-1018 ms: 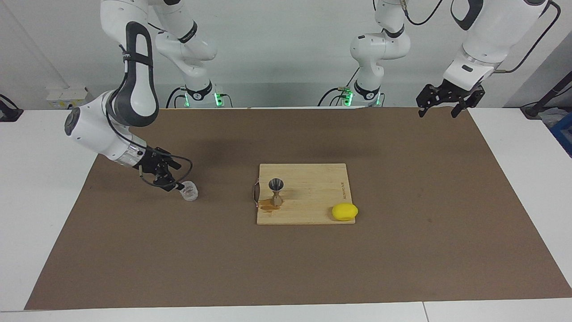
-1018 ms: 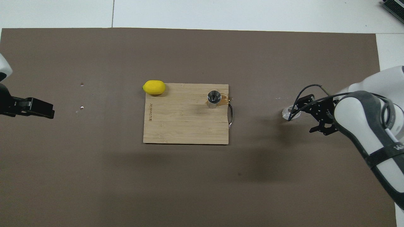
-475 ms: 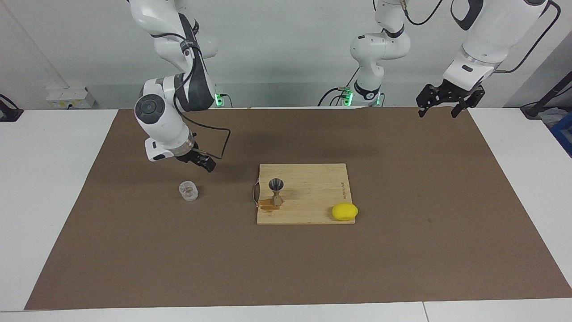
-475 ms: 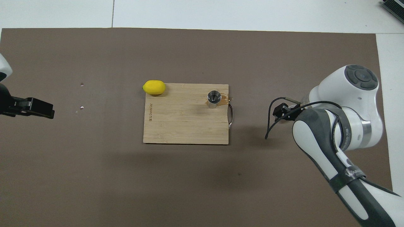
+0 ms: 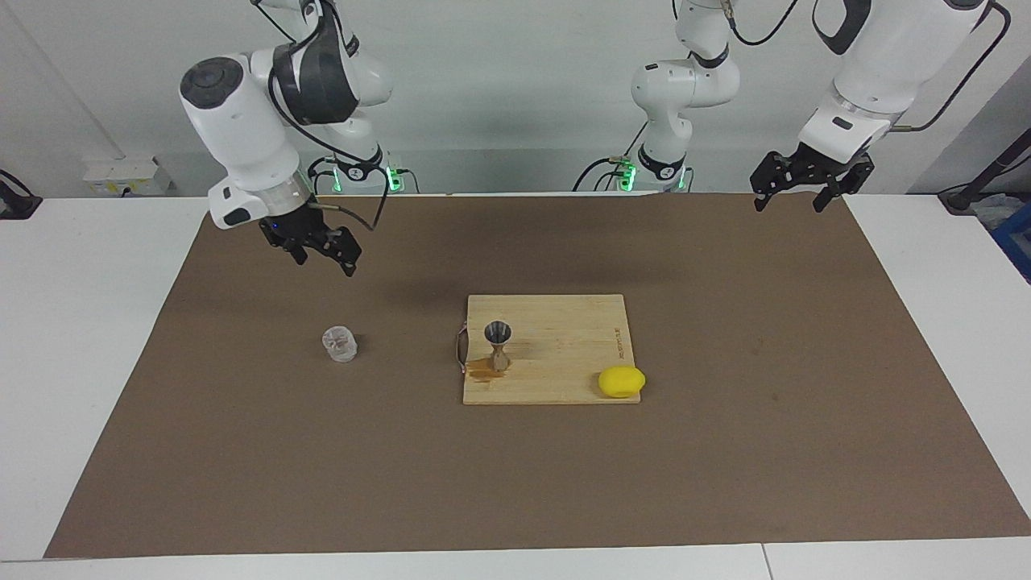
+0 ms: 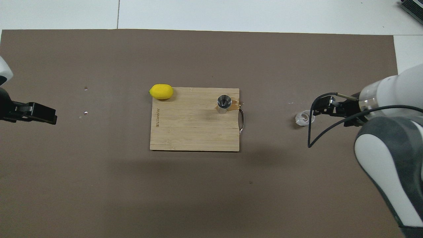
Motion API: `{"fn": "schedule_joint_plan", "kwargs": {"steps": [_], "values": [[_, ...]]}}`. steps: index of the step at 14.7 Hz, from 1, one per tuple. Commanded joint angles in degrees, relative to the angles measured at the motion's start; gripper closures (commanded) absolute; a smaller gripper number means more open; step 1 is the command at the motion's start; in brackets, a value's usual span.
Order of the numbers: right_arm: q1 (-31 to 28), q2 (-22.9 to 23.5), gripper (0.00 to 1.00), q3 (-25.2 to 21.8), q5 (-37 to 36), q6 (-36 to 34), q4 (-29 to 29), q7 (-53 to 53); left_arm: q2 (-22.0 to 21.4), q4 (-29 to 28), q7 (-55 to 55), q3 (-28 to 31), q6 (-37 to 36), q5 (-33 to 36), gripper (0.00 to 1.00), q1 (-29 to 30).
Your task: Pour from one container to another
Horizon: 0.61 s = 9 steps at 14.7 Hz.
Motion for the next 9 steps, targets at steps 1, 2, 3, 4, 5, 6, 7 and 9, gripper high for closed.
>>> {"fn": "schedule_joint_plan", "kwargs": {"steps": [1,2,3,4,5,6,7,9], "values": [[-2.5,1.2,0.01,0.4,-2.6,-6.3,8.2,-3.5,-1.9,-2.2,0.5,-0.5,0.9,-0.8,0.00,0.9],[-2.7,1.4,0.01,0.4,-3.2,-8.3,10.3,-4.1,-1.9,-2.2,0.5,-0.5,0.8,-0.8,0.00,0.9],[-2.8,1.7,0.01,0.4,-4.2,-10.6,12.3,-4.1,-1.9,-2.2,0.5,-0.5,0.9,-0.8,0.00,0.9],[-2.8,1.7,0.01,0.6,-5.2,-12.1,13.3,-4.1,-1.9,-2.2,0.5,-0.5,0.8,-0.7,0.00,0.9],[-2.6,1.7,0.01,0.6,-5.7,-13.0,13.5,-4.1,-1.9,-2.2,0.5,-0.5,0.8,-0.7,0.00,0.9],[-2.6,1.5,0.01,0.4,-5.7,-14.2,13.5,-4.6,-1.9,-2.2,0.5,-0.5,0.9,-0.7,0.00,0.9],[-2.5,1.7,0.01,0.4,-5.7,-14.6,13.8,-5.7,-1.9,-2.2,0.5,-0.5,0.8,-0.7,0.00,0.9],[-2.3,1.7,0.01,0.5,-5.7,-14.4,13.8,-8.1,-1.9,-2.2,0.5,-0.5,0.8,-0.8,0.00,0.9]]}}
